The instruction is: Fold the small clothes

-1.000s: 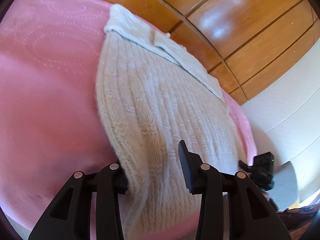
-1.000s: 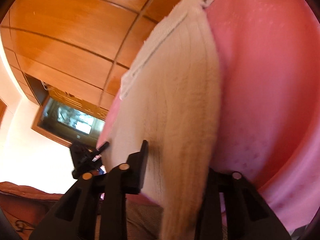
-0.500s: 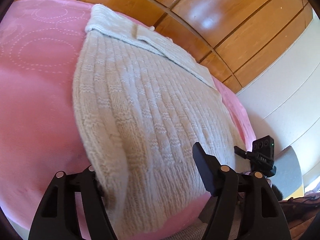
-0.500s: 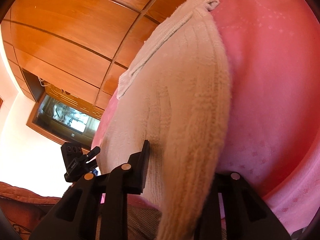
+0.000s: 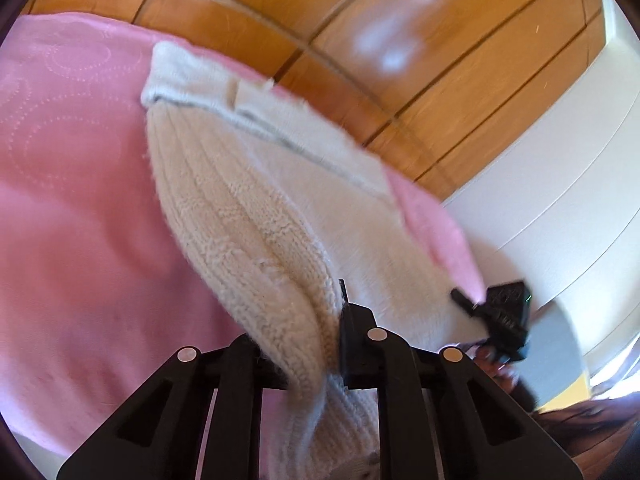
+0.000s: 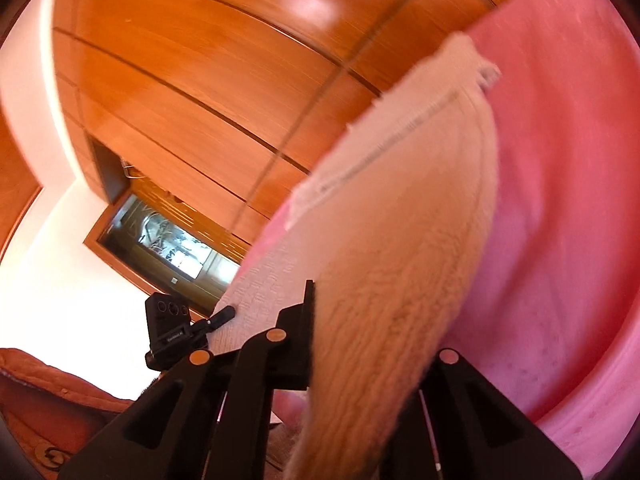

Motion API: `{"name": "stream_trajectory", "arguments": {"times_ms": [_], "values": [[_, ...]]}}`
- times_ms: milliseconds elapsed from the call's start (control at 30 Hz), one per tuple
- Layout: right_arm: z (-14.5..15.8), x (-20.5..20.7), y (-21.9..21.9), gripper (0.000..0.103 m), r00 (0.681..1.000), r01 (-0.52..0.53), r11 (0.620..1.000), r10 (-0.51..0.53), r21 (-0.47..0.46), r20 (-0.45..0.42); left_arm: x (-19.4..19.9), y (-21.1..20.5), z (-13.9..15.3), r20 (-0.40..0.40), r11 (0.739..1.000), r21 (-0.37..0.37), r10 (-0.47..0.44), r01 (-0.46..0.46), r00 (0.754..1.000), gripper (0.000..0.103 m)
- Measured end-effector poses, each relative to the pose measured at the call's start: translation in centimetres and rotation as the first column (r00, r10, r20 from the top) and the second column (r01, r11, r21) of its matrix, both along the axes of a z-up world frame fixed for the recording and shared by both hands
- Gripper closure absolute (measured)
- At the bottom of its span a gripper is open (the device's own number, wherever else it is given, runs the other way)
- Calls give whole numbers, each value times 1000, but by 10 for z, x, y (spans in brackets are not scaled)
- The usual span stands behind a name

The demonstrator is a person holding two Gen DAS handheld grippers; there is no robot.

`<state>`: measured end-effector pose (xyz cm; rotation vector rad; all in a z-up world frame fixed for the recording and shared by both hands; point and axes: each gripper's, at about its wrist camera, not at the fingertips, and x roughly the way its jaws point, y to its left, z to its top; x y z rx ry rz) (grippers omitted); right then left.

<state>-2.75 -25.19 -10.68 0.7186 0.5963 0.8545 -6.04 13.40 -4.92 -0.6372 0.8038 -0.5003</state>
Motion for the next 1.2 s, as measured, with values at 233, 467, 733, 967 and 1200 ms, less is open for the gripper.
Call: {"name": "stream_trajectory", "arguments": {"times_ms": [233,467,733,967,1200], "values": [[27,-23,-11,96,993,-15,998,6,69,119,-11,0,29,83,998,-57,-35,40,996,92],[50,-52,-31,96,968,-54,986,12,159,249,-21,-1,54,134,976,-175,-106,129,985,92],[60,-112,-53,96,928,-159,964,72,214,365,-47,8,80,163,921,-294,-214,254,963,92],[49,-101,-63,95,955,-127,941,30,313,294,-39,24,63,128,876,-429,-184,222,975,92],[54,-47,-73,95,981,-61,940,-6,336,193,14,34,42,58,858,-501,-94,110,994,92]]}}
